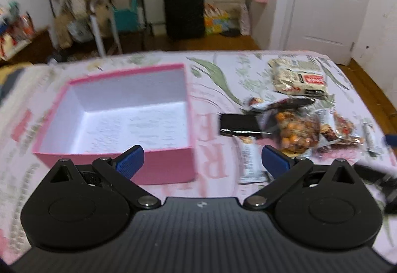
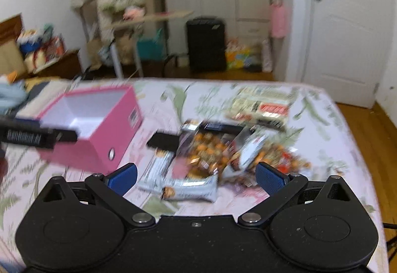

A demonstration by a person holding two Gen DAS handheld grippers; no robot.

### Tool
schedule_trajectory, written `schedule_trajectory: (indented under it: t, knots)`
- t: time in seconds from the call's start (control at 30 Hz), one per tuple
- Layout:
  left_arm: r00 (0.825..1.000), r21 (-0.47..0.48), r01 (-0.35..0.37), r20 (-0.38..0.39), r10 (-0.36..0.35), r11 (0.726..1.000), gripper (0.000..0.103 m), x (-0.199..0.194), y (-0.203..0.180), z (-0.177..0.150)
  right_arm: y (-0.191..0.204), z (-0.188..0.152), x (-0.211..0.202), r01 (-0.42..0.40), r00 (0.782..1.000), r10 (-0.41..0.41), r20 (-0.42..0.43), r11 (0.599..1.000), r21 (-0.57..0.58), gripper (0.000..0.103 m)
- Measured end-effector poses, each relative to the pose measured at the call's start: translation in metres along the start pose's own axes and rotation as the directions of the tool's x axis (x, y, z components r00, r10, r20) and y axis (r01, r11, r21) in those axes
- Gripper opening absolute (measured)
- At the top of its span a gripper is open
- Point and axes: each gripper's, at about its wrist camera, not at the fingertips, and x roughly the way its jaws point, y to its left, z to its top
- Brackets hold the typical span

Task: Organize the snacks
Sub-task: 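Grasp a white wafer bar with the left gripper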

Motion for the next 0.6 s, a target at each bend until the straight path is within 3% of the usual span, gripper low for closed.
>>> schedule_trajectory:
  t: [0.23, 0.3, 0.37, 0.5, 0.6]
  knots:
    - [0.997, 0.042, 0.016, -0.072, -0.013, 0.999, 0.099, 0.071, -0.033, -0.003, 0.001, -0.028, 0.065, -0.072, 0.996, 0.071, -0.046, 0.997, -0.033, 0.103]
    - [0.999, 0.096, -0.026, -0.025, 0.028, 0.995, 0.098, 0.085, -0.047, -0.007, 0.001, -0.033, 0.081, -0.086, 0.995, 0.084, -0.054, 0.995, -0.047, 0.103]
    - [0.998, 0.148, -0.021, -0.051, 0.029, 0.989, 0.088, 0.103, -0.059, -0.008, 0.003, -0.039, 0.099, -0.084, 0.994, 0.08, -0.071, 0.995, -0.061, 0.103]
    - [0.991, 0.089, 0.038, -0.128, -0.027, 0.995, 0.085, 0.127, -0.065, -0.012, 0.005, -0.049, 0.126, -0.09, 0.991, 0.084, -0.1, 0.995, -0.052, 0.103]
    - [0.989, 0.076, 0.017, -0.145, -0.005, 0.997, 0.077, 0.147, -0.068, -0.017, 0.003, -0.055, 0.142, -0.06, 0.992, 0.056, -0.111, 0.998, -0.033, 0.103]
